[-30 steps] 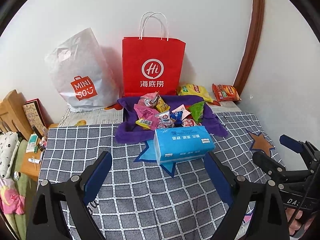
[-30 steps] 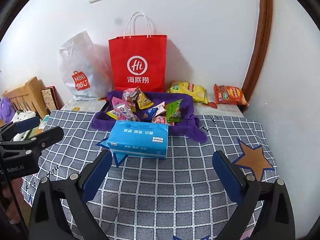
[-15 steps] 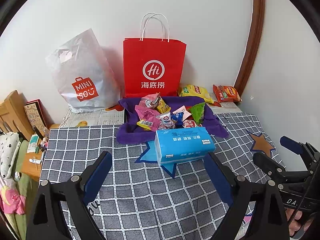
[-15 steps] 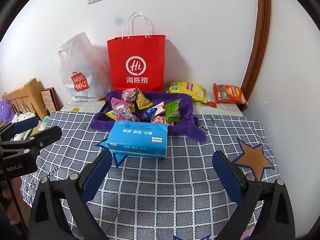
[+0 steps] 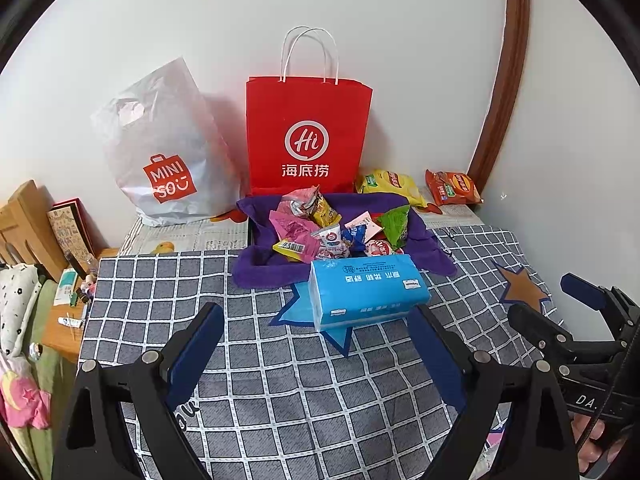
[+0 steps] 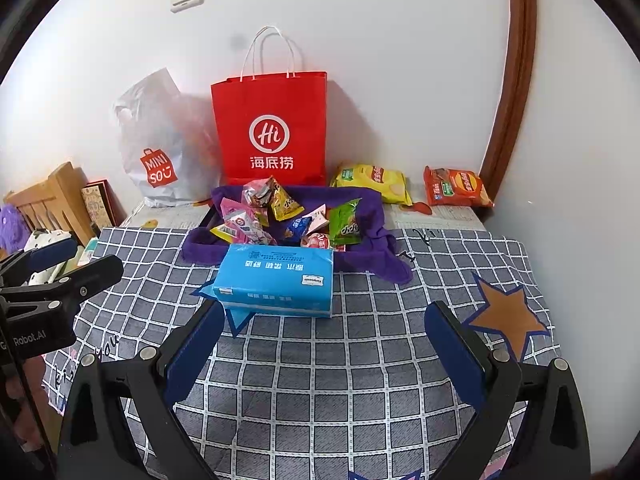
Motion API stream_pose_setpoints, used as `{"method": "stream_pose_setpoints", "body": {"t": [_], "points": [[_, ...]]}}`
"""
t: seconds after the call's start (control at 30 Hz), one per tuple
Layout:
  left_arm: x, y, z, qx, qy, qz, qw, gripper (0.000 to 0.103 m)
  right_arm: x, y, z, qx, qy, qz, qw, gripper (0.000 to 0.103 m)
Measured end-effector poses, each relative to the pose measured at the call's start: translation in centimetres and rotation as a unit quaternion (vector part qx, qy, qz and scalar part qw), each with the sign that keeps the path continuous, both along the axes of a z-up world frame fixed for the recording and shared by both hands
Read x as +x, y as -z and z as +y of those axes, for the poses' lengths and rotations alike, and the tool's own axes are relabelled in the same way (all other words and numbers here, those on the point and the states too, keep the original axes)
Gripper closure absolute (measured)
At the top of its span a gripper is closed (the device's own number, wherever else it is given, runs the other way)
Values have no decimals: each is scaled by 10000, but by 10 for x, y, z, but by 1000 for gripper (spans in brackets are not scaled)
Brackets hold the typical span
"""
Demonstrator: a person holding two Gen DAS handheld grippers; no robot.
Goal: Organize snacks
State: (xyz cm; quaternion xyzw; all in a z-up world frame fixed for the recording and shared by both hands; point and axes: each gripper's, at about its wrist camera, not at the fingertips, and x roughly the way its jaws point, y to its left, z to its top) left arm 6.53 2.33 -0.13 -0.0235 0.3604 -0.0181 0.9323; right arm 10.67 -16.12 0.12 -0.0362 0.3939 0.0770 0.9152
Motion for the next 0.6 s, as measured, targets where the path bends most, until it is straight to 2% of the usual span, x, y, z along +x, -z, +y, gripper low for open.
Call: {"method": "stream_pose_setpoints", "body": {"t": [0.6], "points": [[0,0,1,-22,-18,9,10000,10,-1,-1,1,15,19,-23,10000,4]]}}
